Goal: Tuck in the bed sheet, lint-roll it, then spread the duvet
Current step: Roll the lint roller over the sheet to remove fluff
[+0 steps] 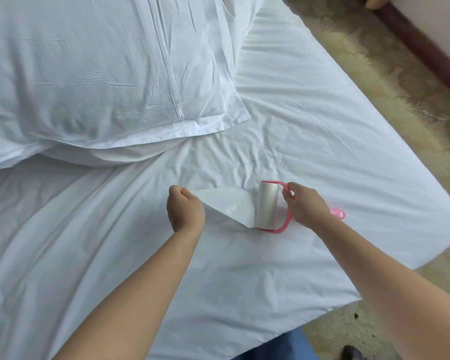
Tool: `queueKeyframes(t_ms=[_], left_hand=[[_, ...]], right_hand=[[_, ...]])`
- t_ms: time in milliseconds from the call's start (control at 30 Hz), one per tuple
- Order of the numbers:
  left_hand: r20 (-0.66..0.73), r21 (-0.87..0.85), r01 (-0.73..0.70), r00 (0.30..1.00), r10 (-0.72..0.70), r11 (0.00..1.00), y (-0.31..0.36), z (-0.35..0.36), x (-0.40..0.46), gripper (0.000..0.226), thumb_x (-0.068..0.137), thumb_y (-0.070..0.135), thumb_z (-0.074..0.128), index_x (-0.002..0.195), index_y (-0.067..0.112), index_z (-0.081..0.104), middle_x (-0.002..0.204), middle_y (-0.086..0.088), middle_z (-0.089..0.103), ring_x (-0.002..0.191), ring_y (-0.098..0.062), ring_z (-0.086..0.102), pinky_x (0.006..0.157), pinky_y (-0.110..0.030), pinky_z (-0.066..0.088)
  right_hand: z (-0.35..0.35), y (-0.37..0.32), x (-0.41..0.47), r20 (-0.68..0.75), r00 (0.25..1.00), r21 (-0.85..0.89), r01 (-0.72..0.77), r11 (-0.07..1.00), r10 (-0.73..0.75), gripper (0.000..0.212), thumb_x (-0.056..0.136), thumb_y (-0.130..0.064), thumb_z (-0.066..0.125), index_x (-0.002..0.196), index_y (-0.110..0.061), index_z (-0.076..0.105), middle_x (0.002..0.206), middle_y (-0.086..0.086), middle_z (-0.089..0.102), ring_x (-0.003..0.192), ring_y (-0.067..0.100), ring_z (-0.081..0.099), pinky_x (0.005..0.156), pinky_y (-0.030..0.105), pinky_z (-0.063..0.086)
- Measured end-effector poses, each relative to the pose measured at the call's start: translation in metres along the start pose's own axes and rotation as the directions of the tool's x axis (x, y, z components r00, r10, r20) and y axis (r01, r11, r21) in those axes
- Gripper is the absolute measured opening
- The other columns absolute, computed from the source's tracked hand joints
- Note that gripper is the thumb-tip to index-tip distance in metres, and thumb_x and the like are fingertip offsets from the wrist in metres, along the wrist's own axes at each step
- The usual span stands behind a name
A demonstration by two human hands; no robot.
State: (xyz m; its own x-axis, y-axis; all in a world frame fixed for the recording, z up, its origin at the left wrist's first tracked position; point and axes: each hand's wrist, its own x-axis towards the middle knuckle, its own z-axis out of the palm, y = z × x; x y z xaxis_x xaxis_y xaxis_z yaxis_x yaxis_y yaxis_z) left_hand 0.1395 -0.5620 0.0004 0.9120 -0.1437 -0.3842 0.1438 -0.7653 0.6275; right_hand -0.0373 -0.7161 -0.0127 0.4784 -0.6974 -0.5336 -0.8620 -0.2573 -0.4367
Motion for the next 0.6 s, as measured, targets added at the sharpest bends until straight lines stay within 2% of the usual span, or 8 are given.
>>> queueKeyframes(t_ms=[100, 200, 233, 333, 400, 467, 533, 600], left_hand=[[0.123, 0.143, -0.088, 0.99, 0.071, 0.986, -0.01, 0.004, -0.002, 0.025, 0.096, 0.016, 0.04, 0.074, 0.009, 0.048, 0.089, -0.017, 0.062, 0.079, -0.034, 0.059, 0.067, -0.035, 0.045], [0.168, 0.252, -0.121, 0.983, 0.08, 0.96, -0.017, 0.012, -0.004, 0.029, 0.098, 0.02, 0.042, 0.1, -0.001, 0.062, 0.111, -0.02, 0.059, 0.095, -0.034, 0.056, 0.075, -0.035, 0.042], [0.172, 0.271, -0.113, 0.983, 0.068, 0.956, -0.017, 0.013, -0.007, 0.033, 0.098, 0.024, 0.041, 0.11, 0.0, 0.06, 0.117, -0.018, 0.056, 0.103, -0.033, 0.055, 0.081, -0.034, 0.042], [0.183, 0.374, -0.172, 0.977, 0.109, 0.911, -0.016, 0.014, -0.013, 0.042, 0.099, 0.036, 0.04, 0.112, 0.0, 0.056, 0.123, -0.013, 0.051, 0.111, -0.031, 0.049, 0.086, -0.037, 0.041], [0.176, 0.428, -0.23, 0.97, 0.169, 0.874, -0.015, 0.015, -0.016, 0.054, 0.098, 0.038, 0.042, 0.137, 0.0, 0.041, 0.135, -0.012, 0.043, 0.12, -0.03, 0.043, 0.092, -0.038, 0.04], [0.196, 0.388, -0.342, 0.938, 0.286, 0.856, -0.013, 0.016, -0.019, 0.06, 0.098, 0.031, 0.046, 0.148, 0.005, 0.026, 0.141, -0.009, 0.036, 0.126, -0.027, 0.038, 0.098, -0.035, 0.037], [0.261, 0.31, -0.495, 0.865, 0.428, 0.812, -0.014, 0.022, -0.026, 0.054, 0.095, 0.019, 0.05, 0.145, 0.008, 0.035, 0.137, -0.008, 0.04, 0.125, -0.025, 0.04, 0.098, -0.032, 0.035], [0.347, 0.228, -0.552, 0.815, 0.463, 0.802, -0.015, 0.028, -0.033, 0.05, 0.092, 0.01, 0.05, 0.141, 0.01, 0.043, 0.134, -0.007, 0.043, 0.124, -0.024, 0.042, 0.099, -0.029, 0.036]], right_hand=[[0.005, 0.003, 0.0, -0.025, 1.0, 0.012, 0.009, 1.0, -0.009, 0.027, 0.102, -0.03, 0.036, 0.095, -0.012, 0.054, 0.076, 0.006, 0.056, 0.075, 0.029, 0.053, 0.059, 0.032, 0.034], [0.009, 0.005, 0.001, -0.038, 0.999, 0.021, 0.014, 1.0, -0.013, 0.026, 0.102, -0.031, 0.036, 0.097, -0.014, 0.055, 0.079, 0.008, 0.059, 0.077, 0.03, 0.054, 0.06, 0.032, 0.036], [0.009, 0.006, 0.001, -0.04, 0.999, 0.025, 0.016, 1.0, -0.015, 0.026, 0.102, -0.031, 0.036, 0.097, -0.014, 0.055, 0.08, 0.008, 0.06, 0.077, 0.03, 0.055, 0.06, 0.032, 0.036], [0.009, 0.006, -0.001, -0.044, 0.999, 0.037, 0.029, 0.999, -0.027, 0.025, 0.102, -0.031, 0.036, 0.096, -0.015, 0.054, 0.075, 0.006, 0.057, 0.074, 0.029, 0.053, 0.058, 0.032, 0.035], [0.009, 0.006, -0.002, -0.046, 0.998, 0.037, 0.041, 0.998, -0.04, 0.023, 0.102, -0.031, 0.036, 0.093, -0.018, 0.053, 0.071, 0.003, 0.054, 0.073, 0.028, 0.052, 0.057, 0.031, 0.032], [0.01, 0.005, -0.003, -0.052, 0.998, 0.038, 0.048, 0.998, -0.046, 0.022, 0.102, -0.031, 0.036, 0.095, -0.019, 0.053, 0.07, 0.002, 0.053, 0.072, 0.027, 0.051, 0.055, 0.031, 0.031], [0.011, 0.005, -0.004, -0.055, 0.997, 0.036, 0.054, 0.998, -0.052, 0.024, 0.102, -0.031, 0.035, 0.099, -0.018, 0.055, 0.07, 0.002, 0.054, 0.072, 0.026, 0.051, 0.053, 0.031, 0.03], [0.012, 0.005, -0.004, -0.055, 0.997, 0.033, 0.059, 0.998, -0.058, 0.026, 0.102, -0.031, 0.035, 0.101, -0.016, 0.056, 0.067, 0.001, 0.052, 0.071, 0.026, 0.05, 0.053, 0.031, 0.03]])
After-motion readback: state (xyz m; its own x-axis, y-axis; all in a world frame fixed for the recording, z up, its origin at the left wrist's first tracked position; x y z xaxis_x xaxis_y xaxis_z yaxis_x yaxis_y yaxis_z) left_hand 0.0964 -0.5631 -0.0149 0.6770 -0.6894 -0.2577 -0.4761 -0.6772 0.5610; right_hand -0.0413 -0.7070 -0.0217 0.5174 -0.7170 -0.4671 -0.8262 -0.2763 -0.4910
